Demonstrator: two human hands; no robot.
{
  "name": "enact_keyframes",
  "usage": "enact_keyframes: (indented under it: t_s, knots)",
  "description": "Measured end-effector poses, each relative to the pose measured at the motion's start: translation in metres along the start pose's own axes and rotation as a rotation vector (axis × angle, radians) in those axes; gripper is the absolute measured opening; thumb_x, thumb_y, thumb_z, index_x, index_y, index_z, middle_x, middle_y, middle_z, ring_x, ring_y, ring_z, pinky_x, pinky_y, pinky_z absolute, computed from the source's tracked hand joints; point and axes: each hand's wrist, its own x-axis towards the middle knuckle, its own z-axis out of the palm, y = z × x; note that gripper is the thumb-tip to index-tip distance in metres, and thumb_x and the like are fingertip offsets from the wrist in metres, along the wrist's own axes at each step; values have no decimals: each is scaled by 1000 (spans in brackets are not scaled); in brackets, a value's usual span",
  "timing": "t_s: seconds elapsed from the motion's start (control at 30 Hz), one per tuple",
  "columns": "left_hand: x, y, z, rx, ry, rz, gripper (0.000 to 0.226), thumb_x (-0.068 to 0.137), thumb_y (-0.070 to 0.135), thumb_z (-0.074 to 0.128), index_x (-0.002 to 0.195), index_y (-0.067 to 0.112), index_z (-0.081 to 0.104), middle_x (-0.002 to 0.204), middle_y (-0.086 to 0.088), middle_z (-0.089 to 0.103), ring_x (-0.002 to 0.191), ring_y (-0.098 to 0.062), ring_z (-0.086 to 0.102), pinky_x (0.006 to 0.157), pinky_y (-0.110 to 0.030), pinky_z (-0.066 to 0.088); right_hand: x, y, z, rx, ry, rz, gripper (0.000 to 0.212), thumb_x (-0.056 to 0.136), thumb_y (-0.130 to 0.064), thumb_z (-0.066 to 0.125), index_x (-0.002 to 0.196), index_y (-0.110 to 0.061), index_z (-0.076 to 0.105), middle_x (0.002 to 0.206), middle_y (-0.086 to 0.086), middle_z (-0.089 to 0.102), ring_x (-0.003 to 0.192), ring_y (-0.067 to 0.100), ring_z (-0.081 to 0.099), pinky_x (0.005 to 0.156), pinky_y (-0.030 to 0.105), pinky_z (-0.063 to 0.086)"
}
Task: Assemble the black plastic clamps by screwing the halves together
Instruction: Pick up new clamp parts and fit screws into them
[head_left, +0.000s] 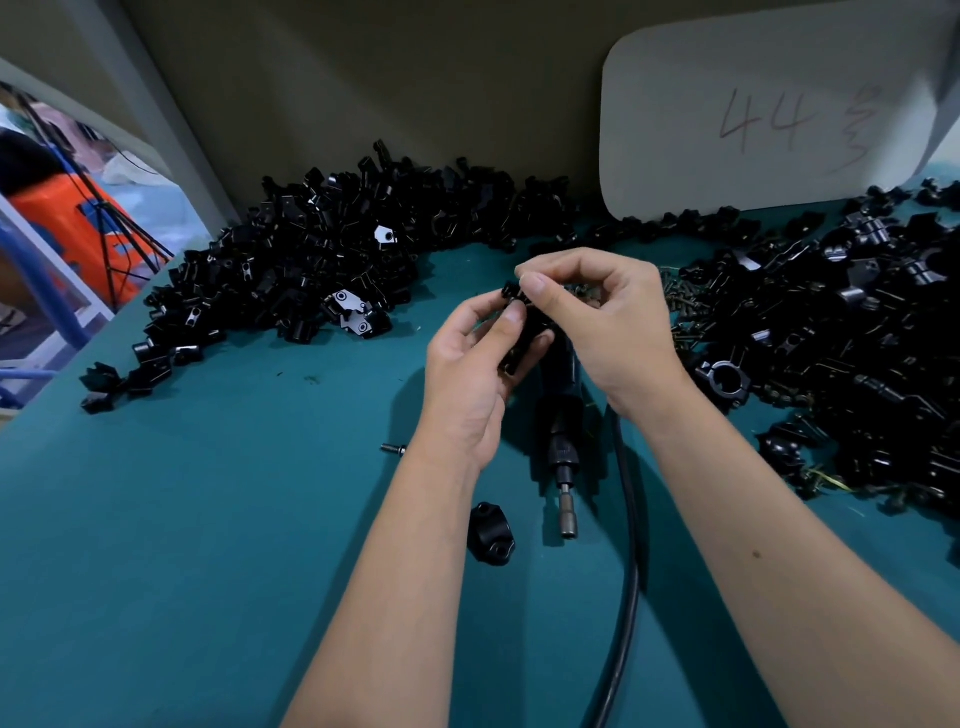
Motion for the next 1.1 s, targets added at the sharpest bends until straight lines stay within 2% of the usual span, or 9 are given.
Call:
enact_keyframes:
  t_s: [0.13, 0.27, 0.33, 0.5, 0.67, 0.83, 0.97, 1.03, 1.1]
  knots:
    - [0, 2, 1, -44, 1, -44, 26, 102, 5, 59, 127, -4, 61, 133, -27, 65, 110, -25, 68, 92, -31, 59, 2, 5, -4, -48, -38, 25, 11, 91, -6, 74, 96, -14, 79, 97, 5, 79, 95, 25, 74, 82, 30, 60]
    - [1, 1, 1, -72, -7, -62, 28, 104, 2, 54, 130, -7, 61, 131, -25, 67, 112, -26, 70, 90, -31, 60, 3, 4, -6, -56, -26, 26, 16, 90, -3, 75, 98, -17, 78, 98, 2, 79, 94, 19, 74, 81, 27, 59]
    - [2, 1, -1, -75, -3, -53, 29, 103, 1, 56, 130, -7, 61, 130, -26, 67, 112, -27, 70, 91, -33, 60, 4, 4, -7, -36, -37, 33, 18, 90, -3, 74, 101, -16, 79, 98, 1, 79, 94, 18, 74, 86, 32, 60]
    - [4, -2, -2, -77, 19, -19, 27, 97, -1, 63, 124, -4, 67, 118, -19, 74, 104, -23, 74, 84, -29, 60, 2, 1, -6, 28, -23, 91, 16, 89, -1, 76, 96, -14, 79, 98, 8, 79, 97, 30, 74, 94, 47, 60]
    - [3, 0, -2, -96, 69, 2, 49, 75, 7, 77, 121, -6, 67, 119, -25, 72, 102, -30, 75, 80, -29, 61, 2, -2, -9, 72, -46, 137, 12, 89, 0, 77, 93, -12, 78, 97, 11, 79, 90, 22, 73, 91, 40, 59]
    - [3, -1, -2, -61, 75, 9, 45, 69, 10, 81, 112, 1, 71, 107, -18, 77, 95, -27, 76, 81, -32, 63, 2, 0, -10, 108, -37, 158, 6, 95, -9, 73, 95, -6, 78, 99, 20, 77, 88, 21, 70, 87, 39, 58]
    - [3, 1, -2, -83, 50, -4, 38, 70, 9, 80, 107, 1, 73, 102, -13, 78, 92, -23, 77, 76, -25, 60, 0, 4, -9, 52, -31, 112, 7, 91, -6, 76, 92, -13, 79, 95, 10, 79, 88, 18, 73, 85, 36, 60]
    - [3, 3, -2, -83, 54, -22, 43, 70, 10, 79, 111, -1, 71, 101, -13, 77, 90, -22, 77, 77, -24, 60, -1, 6, -7, 32, -15, 84, 8, 90, -8, 77, 91, -15, 79, 96, 7, 79, 93, 21, 74, 90, 39, 60]
    - [2, 4, -1, -90, 55, -39, 49, 71, 10, 79, 116, -5, 69, 104, -15, 76, 91, -23, 76, 77, -24, 60, -1, 7, -3, 32, 19, 66, 7, 90, -9, 77, 91, -16, 80, 95, 5, 80, 93, 19, 74, 88, 37, 59]
